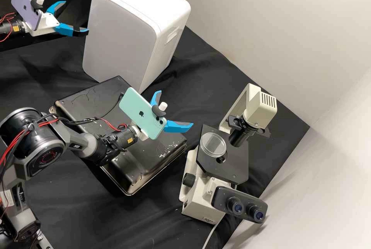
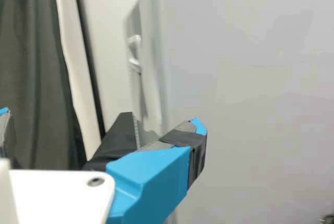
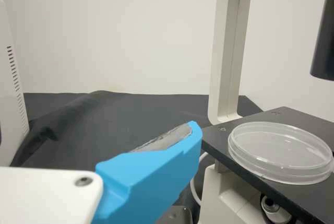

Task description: Place the petri dish on the bench

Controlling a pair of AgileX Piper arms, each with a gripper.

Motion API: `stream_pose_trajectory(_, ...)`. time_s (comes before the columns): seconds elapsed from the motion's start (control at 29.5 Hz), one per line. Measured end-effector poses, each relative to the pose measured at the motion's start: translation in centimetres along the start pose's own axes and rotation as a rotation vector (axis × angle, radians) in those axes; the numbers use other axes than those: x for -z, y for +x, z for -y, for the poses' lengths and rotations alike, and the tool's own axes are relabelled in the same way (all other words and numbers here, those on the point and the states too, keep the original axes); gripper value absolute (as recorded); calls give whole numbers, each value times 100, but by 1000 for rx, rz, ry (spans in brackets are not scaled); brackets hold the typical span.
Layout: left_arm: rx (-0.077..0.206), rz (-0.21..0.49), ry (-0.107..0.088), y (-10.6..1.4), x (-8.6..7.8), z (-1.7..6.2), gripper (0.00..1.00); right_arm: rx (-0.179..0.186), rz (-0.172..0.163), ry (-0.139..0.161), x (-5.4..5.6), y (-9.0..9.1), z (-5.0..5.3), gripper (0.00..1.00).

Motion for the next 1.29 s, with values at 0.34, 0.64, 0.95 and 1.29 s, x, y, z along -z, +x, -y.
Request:
stream_pose_trajectory(0.34,-48,174,80,-136,-221,-19,100,0,0,0,0,0,0,100)
stream_pose_trajectory(0.64,-136,301,119,-330,-302,-55,100,0,0,0,0,0,0,100)
stream_pose_trajectory(0.95,-82,478,269,-464,-466,97,100,0,0,0,0,0,0,100)
stream_pose_trajectory(1.29,-8,600,218,-487,-550,222,100,0,0,0,0,0,0,100)
